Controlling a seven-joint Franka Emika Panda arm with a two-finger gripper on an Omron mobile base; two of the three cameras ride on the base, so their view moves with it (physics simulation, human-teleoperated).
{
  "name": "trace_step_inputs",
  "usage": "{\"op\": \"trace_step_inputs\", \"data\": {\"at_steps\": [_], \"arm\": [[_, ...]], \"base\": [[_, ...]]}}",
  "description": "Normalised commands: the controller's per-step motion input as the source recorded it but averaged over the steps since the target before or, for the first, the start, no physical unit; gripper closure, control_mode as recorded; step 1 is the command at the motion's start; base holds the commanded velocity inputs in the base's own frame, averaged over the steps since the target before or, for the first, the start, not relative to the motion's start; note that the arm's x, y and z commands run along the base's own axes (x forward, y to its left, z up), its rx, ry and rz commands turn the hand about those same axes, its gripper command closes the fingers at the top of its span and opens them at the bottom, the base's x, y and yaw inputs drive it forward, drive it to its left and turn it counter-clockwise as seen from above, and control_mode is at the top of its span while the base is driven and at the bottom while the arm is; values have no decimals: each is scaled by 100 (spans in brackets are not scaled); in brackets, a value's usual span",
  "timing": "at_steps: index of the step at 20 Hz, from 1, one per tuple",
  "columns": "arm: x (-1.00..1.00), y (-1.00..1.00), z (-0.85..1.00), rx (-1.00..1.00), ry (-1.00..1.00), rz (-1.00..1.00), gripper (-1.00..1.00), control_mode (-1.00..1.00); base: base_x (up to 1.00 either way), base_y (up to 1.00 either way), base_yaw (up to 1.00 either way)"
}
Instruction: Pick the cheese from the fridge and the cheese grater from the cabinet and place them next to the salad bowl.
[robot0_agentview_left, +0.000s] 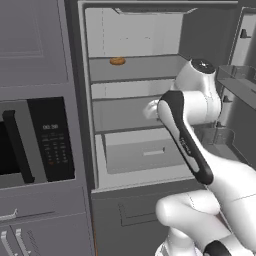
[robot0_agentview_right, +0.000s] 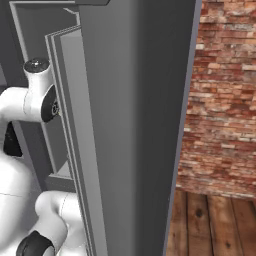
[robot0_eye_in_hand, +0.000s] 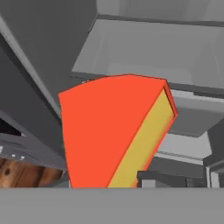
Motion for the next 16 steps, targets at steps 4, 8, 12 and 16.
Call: {"op": "trace_step_inputs", "data": {"at_steps": [4, 8, 12, 16], "arm": [[-92, -1, 31, 0, 0, -12, 100, -100], [-82, -5, 24, 0, 0, -12, 100, -100], [-62, -19, 28, 0, -2, -10, 100, -100], [-47, -21, 18, 0, -7, -5, 100, -100]], "base": [[0, 0, 0], [0, 0, 0], [0, 0, 0], [0, 0, 0]]}}
